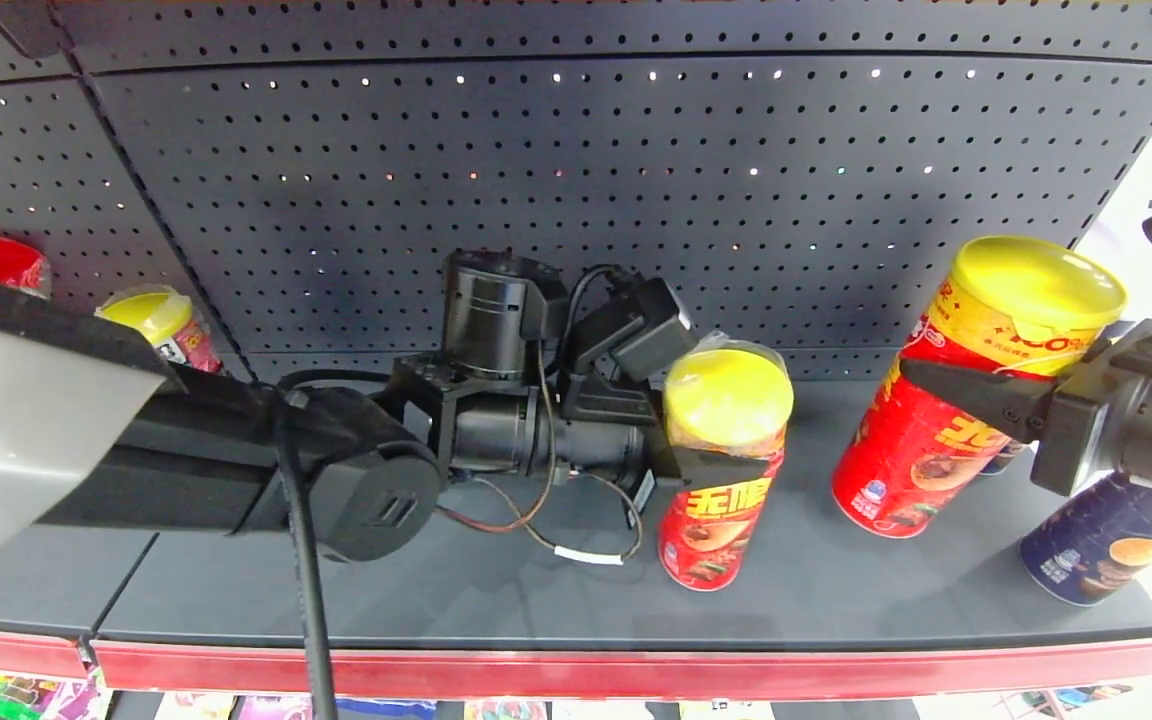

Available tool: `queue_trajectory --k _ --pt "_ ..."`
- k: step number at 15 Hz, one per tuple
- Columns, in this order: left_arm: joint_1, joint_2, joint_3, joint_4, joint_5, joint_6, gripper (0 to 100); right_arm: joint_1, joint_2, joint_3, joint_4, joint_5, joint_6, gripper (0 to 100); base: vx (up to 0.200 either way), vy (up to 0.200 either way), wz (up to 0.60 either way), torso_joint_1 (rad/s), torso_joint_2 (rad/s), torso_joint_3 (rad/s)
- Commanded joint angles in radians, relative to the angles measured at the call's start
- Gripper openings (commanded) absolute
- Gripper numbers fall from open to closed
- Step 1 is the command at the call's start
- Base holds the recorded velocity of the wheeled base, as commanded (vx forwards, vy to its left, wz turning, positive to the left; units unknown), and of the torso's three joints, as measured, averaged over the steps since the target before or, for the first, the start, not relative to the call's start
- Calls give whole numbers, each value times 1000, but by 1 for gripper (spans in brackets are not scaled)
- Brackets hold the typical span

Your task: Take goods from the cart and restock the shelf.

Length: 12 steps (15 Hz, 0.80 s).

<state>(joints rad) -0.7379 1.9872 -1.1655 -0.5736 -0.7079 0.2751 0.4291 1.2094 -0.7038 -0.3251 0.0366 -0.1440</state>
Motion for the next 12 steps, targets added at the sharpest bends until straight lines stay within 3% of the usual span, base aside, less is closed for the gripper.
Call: queue_trajectory --k 1,6,12 --pt "2 -45 33 0 -5 7 0 0 -1 1 0 0 0 0 0 0 0 0 0 0" --pt "18 -76 122 0 -28 65 0 0 1 4 0 0 0 0 0 0 0 0 0 0" --pt "6 -99 156 1 -32 65 0 2 -1 4 0 -1 0 0 0 0 0 0 0 0"
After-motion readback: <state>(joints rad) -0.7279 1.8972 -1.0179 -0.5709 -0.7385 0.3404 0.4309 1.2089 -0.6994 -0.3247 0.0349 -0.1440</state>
